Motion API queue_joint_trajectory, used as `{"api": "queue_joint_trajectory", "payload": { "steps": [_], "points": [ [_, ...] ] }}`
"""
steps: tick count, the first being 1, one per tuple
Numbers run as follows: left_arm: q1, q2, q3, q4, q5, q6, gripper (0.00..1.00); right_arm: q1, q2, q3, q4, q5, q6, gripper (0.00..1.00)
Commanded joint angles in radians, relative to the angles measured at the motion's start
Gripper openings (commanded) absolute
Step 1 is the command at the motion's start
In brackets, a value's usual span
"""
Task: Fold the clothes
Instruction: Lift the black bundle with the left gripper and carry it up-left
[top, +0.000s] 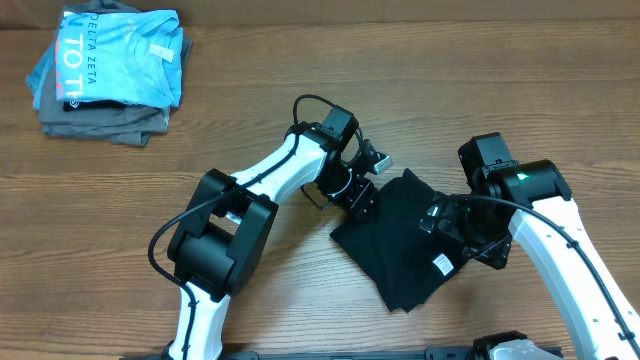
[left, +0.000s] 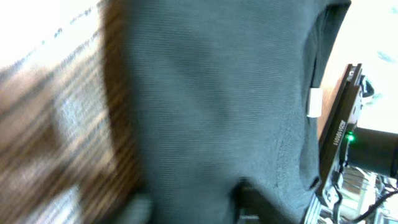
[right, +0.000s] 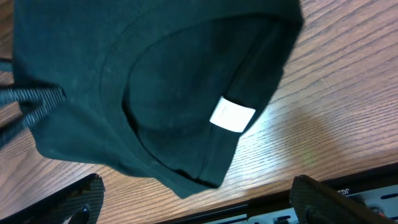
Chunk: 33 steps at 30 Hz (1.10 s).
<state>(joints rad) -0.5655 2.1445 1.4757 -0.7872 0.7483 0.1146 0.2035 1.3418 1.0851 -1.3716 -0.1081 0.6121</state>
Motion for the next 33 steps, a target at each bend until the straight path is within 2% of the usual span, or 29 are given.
{"api": "queue_joint_trajectory", "payload": {
  "steps": [1, 2, 10, 13, 15, 19, 26, 33],
  "points": [
    [-0.013, 0.016, -0.002, 0.015, 0.000, -0.008, 0.10, -0.003, -0.014, 0.023, 0.004, -0.005, -0.011, 1.00],
    [-0.013, 0.016, -0.002, 0.018, 0.000, -0.019, 0.04, -0.003, -0.014, 0.023, 0.004, -0.005, -0.011, 1.00],
    [-0.009, 0.016, 0.000, 0.021, -0.021, -0.029, 0.04, -0.003, -0.014, 0.023, 0.003, 0.002, -0.014, 1.00],
    [0.029, 0.016, 0.018, 0.018, -0.132, -0.070, 0.04, -0.003, -0.014, 0.023, -0.005, 0.002, -0.016, 1.00],
    [0.061, 0.016, 0.034, 0.016, -0.155, -0.063, 0.04, -0.003, -0.014, 0.023, -0.008, 0.003, -0.018, 1.00],
    [0.141, 0.016, 0.089, -0.011, -0.225, 0.005, 0.04, -0.003, -0.014, 0.023, -0.011, 0.003, -0.018, 1.00],
    [0.282, 0.016, 0.209, -0.039, -0.487, 0.121, 0.04, -0.003, -0.014, 0.023, -0.018, 0.002, -0.017, 1.00],
    [0.437, 0.016, 0.268, 0.110, -0.612, 0.137, 0.04, -0.003, -0.014, 0.023, -0.039, 0.002, -0.017, 1.00]
  ]
}}
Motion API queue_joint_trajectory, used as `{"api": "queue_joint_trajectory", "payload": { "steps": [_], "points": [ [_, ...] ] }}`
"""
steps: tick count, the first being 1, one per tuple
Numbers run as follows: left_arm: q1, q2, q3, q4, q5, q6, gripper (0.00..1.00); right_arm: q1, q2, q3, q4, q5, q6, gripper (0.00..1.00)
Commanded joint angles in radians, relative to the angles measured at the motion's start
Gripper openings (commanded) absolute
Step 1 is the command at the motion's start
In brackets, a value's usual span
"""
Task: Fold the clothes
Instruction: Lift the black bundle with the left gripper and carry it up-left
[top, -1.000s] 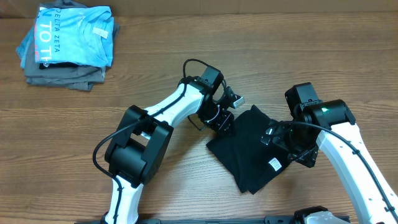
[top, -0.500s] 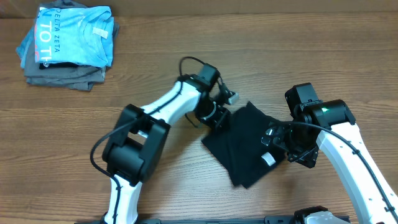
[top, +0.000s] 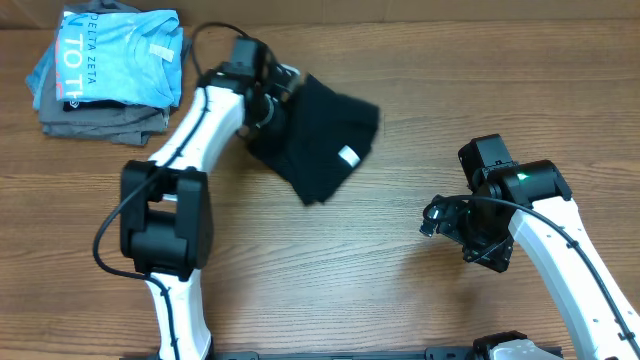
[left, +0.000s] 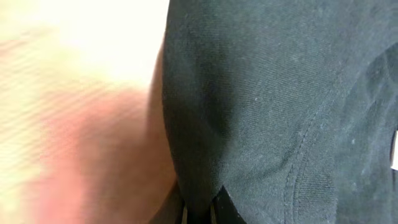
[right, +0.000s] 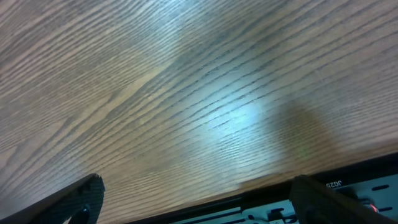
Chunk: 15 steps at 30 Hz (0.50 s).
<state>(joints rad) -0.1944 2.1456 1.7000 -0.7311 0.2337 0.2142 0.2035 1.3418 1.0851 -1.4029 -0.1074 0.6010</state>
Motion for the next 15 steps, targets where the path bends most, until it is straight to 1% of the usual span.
{"api": "queue_joint_trajectory", "payload": {
  "steps": [1, 6, 9, 12, 15],
  "points": [
    [0.083, 0.015, 0.046, 0.072, -0.114, 0.037, 0.04, -0.003, -0.014, 0.023, -0.011, 0.002, -0.006, 1.00],
    [0.161, 0.015, 0.054, 0.168, -0.196, 0.057, 0.04, -0.003, -0.014, 0.023, -0.016, 0.002, -0.005, 1.00],
    [0.194, 0.015, 0.068, 0.212, -0.208, 0.090, 0.04, -0.003, -0.014, 0.023, -0.013, 0.002, 0.002, 1.00],
    [0.209, 0.015, 0.101, 0.231, -0.210, 0.132, 0.04, -0.003, -0.014, 0.023, -0.013, 0.002, 0.006, 1.00],
    [0.214, 0.015, 0.157, 0.238, -0.272, 0.137, 0.04, -0.003, -0.014, 0.023, -0.013, 0.002, 0.014, 1.00]
  ]
}}
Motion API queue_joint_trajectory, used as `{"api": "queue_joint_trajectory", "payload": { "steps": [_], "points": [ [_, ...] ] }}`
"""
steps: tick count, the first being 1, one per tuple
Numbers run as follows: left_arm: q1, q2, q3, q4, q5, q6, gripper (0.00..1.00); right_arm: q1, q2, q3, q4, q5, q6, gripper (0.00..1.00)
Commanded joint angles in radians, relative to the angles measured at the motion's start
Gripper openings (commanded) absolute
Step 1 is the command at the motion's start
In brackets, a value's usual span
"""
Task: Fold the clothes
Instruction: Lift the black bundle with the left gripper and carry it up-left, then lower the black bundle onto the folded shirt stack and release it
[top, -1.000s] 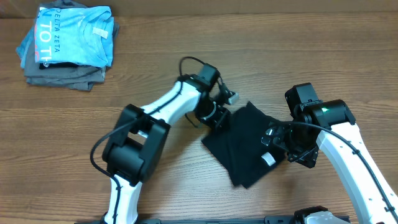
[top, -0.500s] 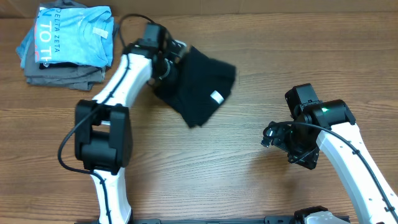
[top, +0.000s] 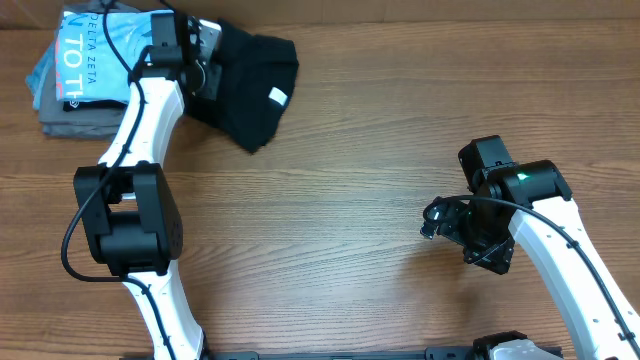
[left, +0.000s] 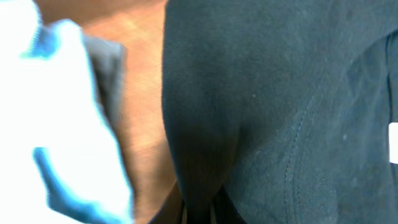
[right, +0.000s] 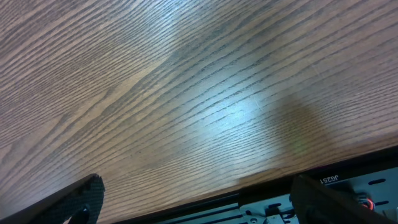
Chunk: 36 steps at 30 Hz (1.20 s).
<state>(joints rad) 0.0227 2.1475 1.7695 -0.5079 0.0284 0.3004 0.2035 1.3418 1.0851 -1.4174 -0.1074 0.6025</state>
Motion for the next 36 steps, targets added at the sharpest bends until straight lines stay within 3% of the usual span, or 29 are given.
{"api": "queue_joint_trajectory", "payload": {
  "steps": [1, 11, 23, 36],
  "points": [
    [-0.003, 0.013, 0.107, 0.014, -0.086, 0.051, 0.04, -0.003, -0.014, 0.023, 0.001, 0.002, 0.012, 1.00],
    [0.031, 0.013, 0.297, -0.076, -0.275, -0.042, 0.04, -0.003, -0.014, 0.023, -0.007, 0.002, 0.026, 1.00],
    [0.192, 0.012, 0.314, -0.119, -0.275, -0.309, 0.04, -0.003, -0.014, 0.023, -0.010, 0.001, 0.027, 1.00],
    [0.272, 0.012, 0.314, -0.113, -0.272, -0.349, 0.04, -0.003, -0.014, 0.023, -0.010, 0.001, 0.031, 1.00]
  ]
}}
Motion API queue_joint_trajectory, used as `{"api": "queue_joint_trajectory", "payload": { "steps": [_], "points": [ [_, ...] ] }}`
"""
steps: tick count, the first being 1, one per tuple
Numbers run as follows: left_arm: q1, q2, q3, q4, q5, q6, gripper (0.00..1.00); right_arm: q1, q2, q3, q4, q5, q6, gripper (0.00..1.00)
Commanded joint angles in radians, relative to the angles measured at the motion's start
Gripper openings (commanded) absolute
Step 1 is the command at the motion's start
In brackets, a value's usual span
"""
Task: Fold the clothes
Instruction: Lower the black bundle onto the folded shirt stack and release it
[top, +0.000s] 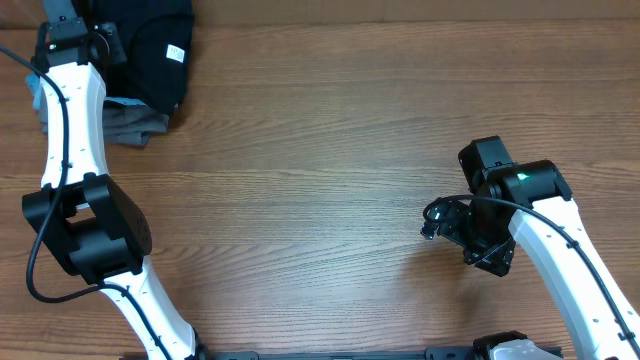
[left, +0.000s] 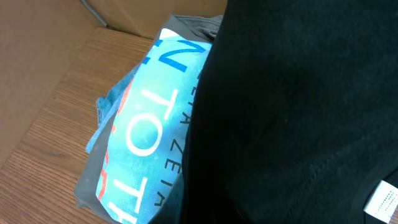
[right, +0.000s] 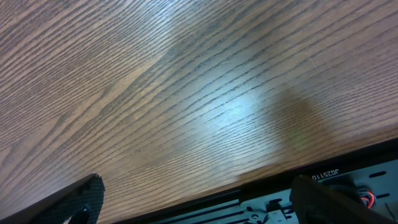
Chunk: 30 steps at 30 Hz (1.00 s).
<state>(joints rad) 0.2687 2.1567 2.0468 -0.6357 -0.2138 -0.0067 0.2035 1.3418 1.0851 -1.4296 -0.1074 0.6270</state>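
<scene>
A folded black shirt (top: 152, 48) with a white tag (top: 175, 52) lies over the stack of folded clothes (top: 128, 124) at the table's far left corner. My left gripper (top: 106, 42) is at the shirt's left edge, apparently shut on the cloth. In the left wrist view the black shirt (left: 298, 112) fills the right side and hides the fingers. Beside it shows the blue printed shirt (left: 149, 124) on a grey one (left: 90, 186). My right gripper (top: 446, 218) hovers open over bare wood, fingers (right: 81, 198) wide apart, holding nothing.
A brown wall or board (left: 43, 43) rises just behind the stack, at the table's far edge. The left arm (top: 68, 120) stretches along the left side. A black frame rail (right: 267, 202) runs below the front edge near the right gripper.
My left gripper has carried the black shirt further left, from beside the stack to on top of it, covering most of the blue shirt. The right arm has not moved.
The black shirt lay folded mid-table, my left gripper at its far edge and the right gripper over its near corner. Then the left gripper held it far left of centre, then beside the stack, and now over the stack. The right gripper stayed open over bare wood.
</scene>
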Motion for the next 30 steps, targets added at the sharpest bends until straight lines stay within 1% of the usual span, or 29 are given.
{"api": "queue_joint_trajectory", "payload": {
  "steps": [1, 9, 10, 12, 13, 14, 16, 18, 19, 20, 21, 22, 23, 24, 25, 27, 30],
  "points": [
    [0.035, 0.003, 0.037, 0.020, -0.030, -0.050, 0.04, -0.003, -0.014, 0.023, 0.002, 0.001, 0.006, 1.00],
    [0.079, 0.007, 0.037, 0.046, -0.028, -0.065, 0.04, -0.003, -0.014, 0.022, 0.002, 0.001, 0.006, 1.00],
    [0.081, 0.008, 0.037, 0.049, -0.023, -0.065, 0.05, -0.003, -0.014, 0.022, 0.002, 0.001, 0.006, 1.00],
    [0.085, 0.017, 0.036, 0.058, -0.003, -0.060, 0.13, -0.003, -0.014, 0.022, 0.002, 0.001, 0.006, 1.00],
    [0.086, 0.026, 0.036, 0.066, -0.001, -0.061, 0.14, -0.003, -0.014, 0.022, 0.002, 0.001, 0.006, 1.00],
    [0.087, 0.037, 0.036, 0.077, 0.001, -0.061, 0.14, -0.003, -0.014, 0.022, 0.001, 0.000, 0.006, 1.00],
    [0.087, 0.053, 0.036, 0.088, 0.001, -0.061, 0.06, -0.003, -0.014, 0.022, -0.002, -0.006, 0.006, 1.00],
    [0.087, 0.072, 0.036, 0.096, -0.002, -0.061, 0.06, -0.003, -0.014, 0.022, -0.009, -0.006, 0.006, 1.00],
    [0.087, 0.080, 0.036, 0.101, -0.007, -0.061, 0.18, -0.003, -0.014, 0.022, -0.013, -0.006, 0.006, 1.00],
    [0.089, 0.093, 0.036, 0.106, -0.011, -0.060, 0.40, -0.003, -0.014, 0.022, -0.016, -0.006, 0.006, 1.00],
    [0.091, 0.097, 0.036, 0.106, -0.013, -0.060, 0.75, -0.003, -0.014, 0.022, -0.019, -0.006, 0.006, 1.00],
    [0.092, 0.104, 0.036, 0.105, -0.021, -0.060, 0.78, -0.003, -0.014, 0.022, -0.021, -0.006, 0.006, 1.00],
    [0.092, 0.104, 0.036, 0.100, -0.031, -0.060, 0.72, -0.003, -0.014, 0.022, -0.023, -0.006, 0.006, 1.00],
    [0.092, 0.104, 0.036, 0.096, -0.044, -0.060, 0.69, -0.003, -0.014, 0.022, -0.024, -0.006, 0.006, 1.00],
    [0.092, 0.104, 0.037, 0.097, -0.060, -0.061, 0.70, -0.003, -0.014, 0.022, -0.024, -0.006, 0.006, 1.00],
    [0.092, 0.099, 0.038, 0.098, -0.080, -0.060, 0.75, -0.003, -0.014, 0.022, -0.024, -0.006, 0.006, 1.00],
    [0.092, 0.080, 0.038, 0.092, -0.089, -0.061, 0.74, -0.003, -0.014, 0.022, -0.024, -0.006, 0.006, 1.00]
  ]
}}
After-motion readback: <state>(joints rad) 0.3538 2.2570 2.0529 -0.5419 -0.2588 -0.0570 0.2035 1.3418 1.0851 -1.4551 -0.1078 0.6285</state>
